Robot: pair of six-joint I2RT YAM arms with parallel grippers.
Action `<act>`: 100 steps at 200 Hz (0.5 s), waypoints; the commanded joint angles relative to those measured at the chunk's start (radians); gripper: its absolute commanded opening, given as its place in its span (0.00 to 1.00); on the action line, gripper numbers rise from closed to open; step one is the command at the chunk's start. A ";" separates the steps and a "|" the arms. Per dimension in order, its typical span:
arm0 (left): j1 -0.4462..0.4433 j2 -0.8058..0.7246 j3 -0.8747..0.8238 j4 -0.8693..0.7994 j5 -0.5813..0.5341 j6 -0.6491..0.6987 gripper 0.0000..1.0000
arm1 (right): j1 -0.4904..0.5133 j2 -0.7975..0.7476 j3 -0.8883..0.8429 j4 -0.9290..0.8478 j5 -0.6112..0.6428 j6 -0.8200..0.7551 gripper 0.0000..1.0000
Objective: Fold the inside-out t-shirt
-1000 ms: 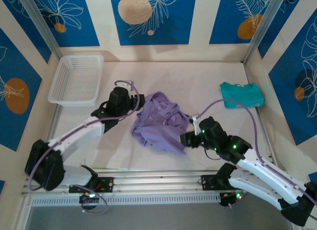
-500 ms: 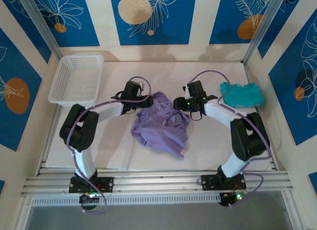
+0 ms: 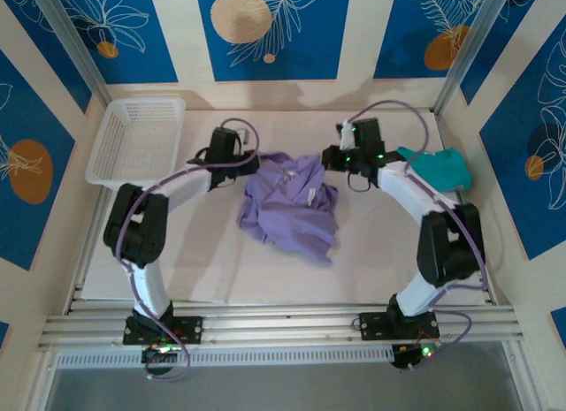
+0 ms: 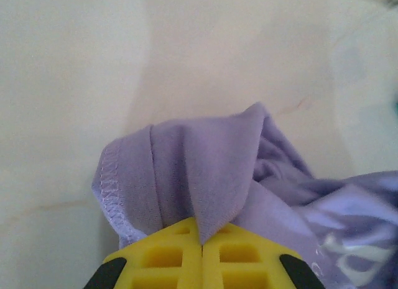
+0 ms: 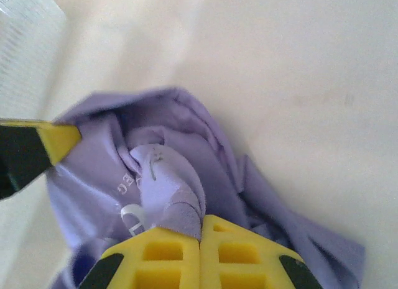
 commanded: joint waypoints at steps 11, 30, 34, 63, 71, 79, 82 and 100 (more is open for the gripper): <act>0.024 -0.245 0.123 0.030 -0.015 0.061 0.00 | -0.058 -0.177 0.140 0.009 -0.132 -0.081 0.00; 0.025 -0.362 0.152 0.029 -0.014 0.072 0.00 | -0.080 -0.253 0.206 -0.004 -0.186 -0.091 0.00; 0.024 -0.386 0.152 0.029 -0.014 0.076 0.00 | -0.081 -0.270 0.214 -0.006 -0.194 -0.093 0.00; 0.025 -0.546 0.067 0.041 -0.058 0.087 0.00 | -0.081 -0.416 0.174 0.002 -0.243 -0.119 0.00; 0.024 -0.579 0.021 0.054 -0.070 0.086 0.00 | -0.079 -0.465 0.128 0.020 -0.259 -0.122 0.00; 0.024 -0.604 -0.032 0.073 -0.079 0.082 0.00 | -0.074 -0.515 0.069 0.042 -0.267 -0.113 0.00; 0.024 -0.612 -0.051 0.081 -0.082 0.081 0.00 | -0.071 -0.535 0.045 0.055 -0.274 -0.106 0.00; 0.024 -0.623 -0.165 0.115 -0.104 0.078 0.00 | -0.036 -0.634 -0.123 0.120 -0.333 -0.083 0.00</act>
